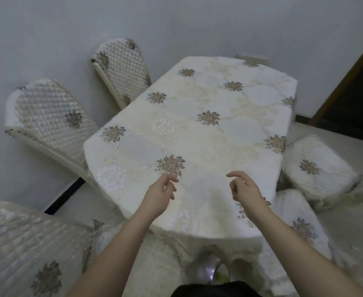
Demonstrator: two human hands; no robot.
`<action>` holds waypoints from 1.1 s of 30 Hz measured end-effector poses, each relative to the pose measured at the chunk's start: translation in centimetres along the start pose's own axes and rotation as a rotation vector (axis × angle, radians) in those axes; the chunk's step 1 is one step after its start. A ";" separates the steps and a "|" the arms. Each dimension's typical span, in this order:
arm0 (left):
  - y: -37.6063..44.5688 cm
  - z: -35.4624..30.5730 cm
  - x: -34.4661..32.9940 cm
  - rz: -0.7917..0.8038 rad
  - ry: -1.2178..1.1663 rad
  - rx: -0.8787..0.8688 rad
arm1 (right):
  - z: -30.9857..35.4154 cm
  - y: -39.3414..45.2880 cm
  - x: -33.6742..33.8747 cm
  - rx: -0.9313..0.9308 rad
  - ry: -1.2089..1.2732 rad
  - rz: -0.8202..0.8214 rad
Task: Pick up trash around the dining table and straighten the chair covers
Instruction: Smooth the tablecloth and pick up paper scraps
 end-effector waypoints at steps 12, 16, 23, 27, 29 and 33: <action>-8.6 2.8 0.3 0.140 -0.231 -0.020 | -3.6 -15.7 1.0 -0.053 0.312 -0.132; -10.6 1.1 -3.1 0.295 -0.420 0.009 | -5.0 -20.3 3.6 -0.109 0.386 -0.215; -15.9 -4.5 -10.6 0.559 -0.450 -0.020 | -7.4 -28.1 10.0 -0.134 0.429 -0.363; -20.2 -7.0 -15.3 0.712 -0.393 -0.033 | -9.0 -33.5 13.8 -0.126 0.540 -0.488; -22.9 -8.2 -17.9 0.792 -0.352 -0.034 | -10.2 -36.7 16.0 -0.126 0.566 -0.565; -29.3 -10.4 -22.9 0.941 -0.323 -0.066 | -12.7 -43.4 20.2 -0.084 0.613 -0.652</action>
Point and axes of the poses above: each hand's wrist, its own y-axis towards the middle knuckle, its own x-axis out of the back of the hand, z = x × y, the point moved 8 cm from there along y, towards the middle knuckle, and after that the axes turned 6 degrees about y, right-handed, at the moved point
